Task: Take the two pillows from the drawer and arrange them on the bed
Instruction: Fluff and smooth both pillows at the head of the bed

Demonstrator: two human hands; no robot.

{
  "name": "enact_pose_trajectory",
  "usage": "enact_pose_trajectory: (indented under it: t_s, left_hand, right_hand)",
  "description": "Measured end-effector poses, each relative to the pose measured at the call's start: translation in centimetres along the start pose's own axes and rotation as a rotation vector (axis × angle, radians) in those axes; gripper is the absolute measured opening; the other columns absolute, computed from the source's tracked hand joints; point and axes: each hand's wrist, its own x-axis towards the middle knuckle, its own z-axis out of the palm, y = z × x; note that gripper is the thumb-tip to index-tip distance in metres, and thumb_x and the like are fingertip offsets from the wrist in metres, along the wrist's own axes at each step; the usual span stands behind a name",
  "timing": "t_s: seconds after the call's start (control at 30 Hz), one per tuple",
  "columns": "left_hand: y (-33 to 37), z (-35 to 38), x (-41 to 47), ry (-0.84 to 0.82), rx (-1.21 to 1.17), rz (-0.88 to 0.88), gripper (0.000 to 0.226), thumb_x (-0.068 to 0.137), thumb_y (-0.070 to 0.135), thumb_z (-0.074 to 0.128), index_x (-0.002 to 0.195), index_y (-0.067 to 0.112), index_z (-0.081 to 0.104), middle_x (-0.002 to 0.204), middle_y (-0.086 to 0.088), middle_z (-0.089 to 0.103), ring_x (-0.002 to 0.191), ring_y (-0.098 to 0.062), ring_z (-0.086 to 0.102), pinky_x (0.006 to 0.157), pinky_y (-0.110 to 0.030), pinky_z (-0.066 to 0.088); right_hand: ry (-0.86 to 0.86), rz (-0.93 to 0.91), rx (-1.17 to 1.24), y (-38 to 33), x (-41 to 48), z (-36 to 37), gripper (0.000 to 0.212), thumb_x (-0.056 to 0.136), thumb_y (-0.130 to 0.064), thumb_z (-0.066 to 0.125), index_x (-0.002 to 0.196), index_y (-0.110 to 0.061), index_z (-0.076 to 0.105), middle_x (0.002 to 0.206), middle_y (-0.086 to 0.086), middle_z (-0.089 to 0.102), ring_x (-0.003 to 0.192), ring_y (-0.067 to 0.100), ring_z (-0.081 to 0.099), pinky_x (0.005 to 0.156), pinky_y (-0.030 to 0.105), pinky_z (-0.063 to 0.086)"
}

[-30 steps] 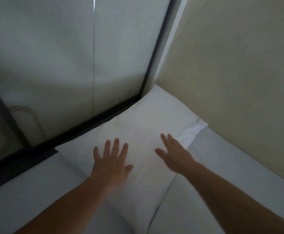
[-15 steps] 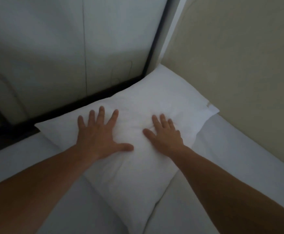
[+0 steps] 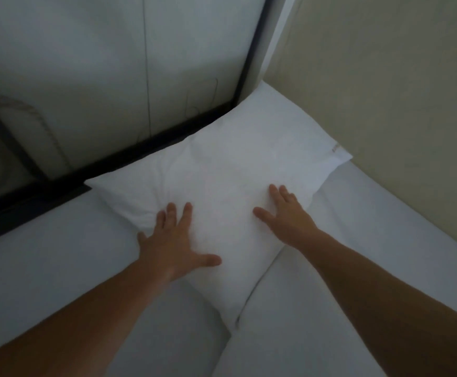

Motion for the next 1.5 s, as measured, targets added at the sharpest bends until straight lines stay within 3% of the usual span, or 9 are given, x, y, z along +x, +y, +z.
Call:
enact_pose_trajectory:
  t_s: [0.33,0.53,0.77,0.93,1.07,1.13,1.2,1.3,1.5]
  left_hand:
    - [8.5,3.4,-17.3,-0.074,-0.024,0.289,0.105,0.060,0.085,0.045,0.144,0.034,0.008,0.151,-0.007,0.028,0.135,-0.031,0.030,0.107,-0.050,0.032]
    - [11.1,8.4,-26.3,-0.121,0.109,0.246,0.110,0.060,0.089,0.040,0.145,0.028,0.006,0.147,-0.012,0.027,0.129,-0.036,0.031,0.097,-0.050,0.036]
    - [14.0,17.0,-36.1,-0.167,0.095,0.066,0.141,0.044,0.097,0.037,0.130,0.018,-0.042,0.155,-0.019,-0.024,0.141,-0.046,-0.016,0.105,-0.072,0.016]
    - [14.9,21.4,-35.6,-0.100,0.093,-0.055,0.140,0.047,0.080,0.065,0.146,0.016,-0.011,0.157,-0.013,0.004,0.143,-0.036,0.005,0.102,-0.067,0.024]
    - [13.6,23.6,-36.2,0.161,0.073,0.034,0.060,0.067,0.056,0.069,0.110,0.018,0.052,0.113,-0.005,0.058,0.106,-0.023,0.057,0.088,-0.041,0.046]
    - [13.2,23.0,-36.8,0.278,-0.046,0.075,0.026,0.072,0.041,0.072,0.077,0.019,0.059,0.076,-0.005,0.064,0.069,-0.015,0.064,0.060,-0.021,0.051]
    - [13.0,21.7,-37.7,0.198,0.000,0.086,0.029,0.067,0.037,0.080,0.061,0.017,0.059,0.058,-0.006,0.062,0.053,-0.014,0.063,0.047,-0.018,0.047]
    - [12.6,19.8,-38.8,0.319,0.145,0.145,0.038,0.045,0.036,0.090,0.050,0.012,0.060,0.045,-0.008,0.061,0.041,-0.027,0.062,0.039,-0.023,0.045]
    - [9.7,12.8,-41.3,0.549,-0.042,0.147,0.024,0.085,0.038,0.057,0.083,0.015,0.062,0.082,-0.011,0.071,0.081,-0.036,0.067,0.065,-0.035,0.046]
  right_hand:
    - [-0.035,0.041,-0.080,-1.7,-16.4,-4.5,0.076,0.089,-0.062,0.043,0.151,-0.031,0.011,0.162,0.001,0.008,0.147,0.021,0.013,0.115,0.045,0.019]
    - [-0.076,0.271,-0.059,2.3,-26.9,-3.4,0.081,0.086,-0.065,0.046,0.151,-0.032,0.010,0.163,0.001,0.005,0.147,0.026,0.013,0.115,0.053,0.022]
    - [-0.069,0.639,0.209,11.1,-36.0,0.9,0.114,0.065,-0.081,0.056,0.151,-0.028,0.004,0.161,0.013,0.006,0.141,0.038,0.025,0.113,0.053,0.027]
    - [0.043,0.686,0.381,13.0,-35.1,5.6,0.144,0.044,-0.089,0.061,0.150,-0.010,0.004,0.150,0.024,0.030,0.134,0.040,0.036,0.109,0.050,0.034]
    - [0.179,0.512,0.151,12.7,-34.5,8.5,0.077,0.072,-0.062,0.065,0.117,-0.001,0.057,0.119,0.017,0.063,0.107,0.034,0.061,0.081,0.035,0.046]
    - [0.293,0.499,0.146,12.5,-34.8,8.9,0.036,0.080,-0.038,0.066,0.096,-0.006,0.065,0.105,0.015,0.069,0.096,0.033,0.065,0.073,0.032,0.044]
    - [0.364,0.511,0.198,12.3,-35.4,8.6,0.015,0.081,-0.021,0.062,0.085,-0.007,0.064,0.099,0.017,0.070,0.092,0.034,0.066,0.071,0.032,0.046]
    - [0.434,0.481,0.302,12.1,-36.8,6.3,0.015,0.079,-0.019,0.063,0.081,-0.004,0.063,0.090,0.017,0.068,0.089,0.035,0.064,0.069,0.030,0.042]
    - [0.552,0.252,0.310,6.3,-40.5,-0.6,0.030,0.077,-0.022,0.064,0.054,-0.011,0.048,0.057,0.004,0.047,0.068,0.029,0.052,0.060,0.030,0.032]
